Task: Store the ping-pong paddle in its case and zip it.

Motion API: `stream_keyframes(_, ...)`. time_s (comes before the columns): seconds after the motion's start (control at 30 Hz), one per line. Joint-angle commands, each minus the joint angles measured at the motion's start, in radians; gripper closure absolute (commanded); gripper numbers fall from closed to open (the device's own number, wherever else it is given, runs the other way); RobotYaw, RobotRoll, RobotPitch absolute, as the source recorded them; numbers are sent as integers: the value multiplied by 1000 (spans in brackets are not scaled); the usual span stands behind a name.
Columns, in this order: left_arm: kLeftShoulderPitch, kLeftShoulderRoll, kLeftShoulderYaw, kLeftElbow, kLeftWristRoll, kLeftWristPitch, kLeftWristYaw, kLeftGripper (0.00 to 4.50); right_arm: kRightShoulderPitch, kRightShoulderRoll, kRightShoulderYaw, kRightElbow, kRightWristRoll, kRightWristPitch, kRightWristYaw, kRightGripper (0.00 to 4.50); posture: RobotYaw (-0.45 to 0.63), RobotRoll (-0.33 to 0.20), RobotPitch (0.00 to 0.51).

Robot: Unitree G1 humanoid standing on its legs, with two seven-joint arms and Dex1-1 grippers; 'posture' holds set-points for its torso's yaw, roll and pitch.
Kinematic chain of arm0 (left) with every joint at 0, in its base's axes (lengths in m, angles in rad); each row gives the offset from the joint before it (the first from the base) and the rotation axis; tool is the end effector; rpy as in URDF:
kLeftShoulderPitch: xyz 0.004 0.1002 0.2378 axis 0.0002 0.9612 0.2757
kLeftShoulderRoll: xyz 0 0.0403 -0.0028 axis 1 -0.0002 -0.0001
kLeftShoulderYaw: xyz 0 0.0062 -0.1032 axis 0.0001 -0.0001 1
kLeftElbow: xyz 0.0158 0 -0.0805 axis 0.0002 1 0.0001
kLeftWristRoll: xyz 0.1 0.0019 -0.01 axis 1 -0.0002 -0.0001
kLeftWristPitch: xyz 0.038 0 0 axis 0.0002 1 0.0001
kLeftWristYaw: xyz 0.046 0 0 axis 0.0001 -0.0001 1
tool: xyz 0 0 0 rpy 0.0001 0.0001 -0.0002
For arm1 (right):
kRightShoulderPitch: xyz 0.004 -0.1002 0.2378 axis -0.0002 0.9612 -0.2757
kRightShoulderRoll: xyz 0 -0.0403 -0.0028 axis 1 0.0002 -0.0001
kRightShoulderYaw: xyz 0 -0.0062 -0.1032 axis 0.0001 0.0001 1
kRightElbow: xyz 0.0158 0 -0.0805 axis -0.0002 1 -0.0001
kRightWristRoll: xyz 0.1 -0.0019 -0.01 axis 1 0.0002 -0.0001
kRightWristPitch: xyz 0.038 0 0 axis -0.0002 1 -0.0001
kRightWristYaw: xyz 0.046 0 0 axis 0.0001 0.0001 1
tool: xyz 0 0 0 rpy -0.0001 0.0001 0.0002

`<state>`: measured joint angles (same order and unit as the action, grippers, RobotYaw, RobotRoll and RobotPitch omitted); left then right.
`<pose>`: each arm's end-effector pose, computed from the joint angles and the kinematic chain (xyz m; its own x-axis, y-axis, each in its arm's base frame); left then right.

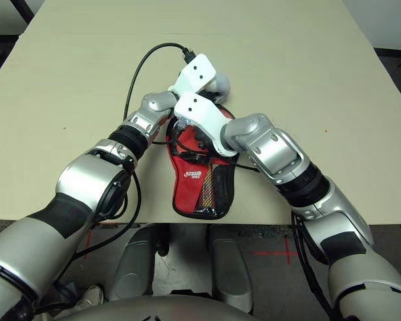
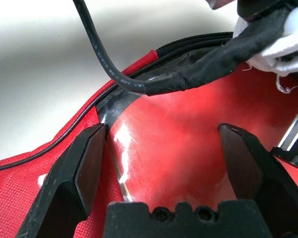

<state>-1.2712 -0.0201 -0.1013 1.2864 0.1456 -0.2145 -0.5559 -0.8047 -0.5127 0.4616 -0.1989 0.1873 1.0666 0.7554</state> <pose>0.3649 0.0462 0.1788 0.6186 -0.7760 -0.1232 0.7455 0.5303 0.4037 0.2796 -0.1178 0.1995 0.4755 0.6455 -0.5977 -0.8742 0.4225 -0.2392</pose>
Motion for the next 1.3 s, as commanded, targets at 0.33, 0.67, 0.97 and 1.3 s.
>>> stream_keyframes(0.33, -182, 170, 231, -37, -210, 95, -186, 17, 68, -4, -87, -49, 54, 123, -35, 0, -99, 0, 249)
stream_keyframes(0.67, -171, 243, 241, -93, -242, 170, -304, 17, 84, -25, -181, -41, 94, 189, -64, 0, -89, 0, 242)
stream_keyframes(0.97, -8, 269, 121, -447, -269, 468, -566, 17, -120, -107, -260, 212, 64, 151, -71, 0, -94, 0, 237)
stream_keyframes(1.3, 250, 366, -66, -910, -302, 791, -703, 17, -500, 4, -261, 945, -99, -238, -132, 0, -107, 0, 227)
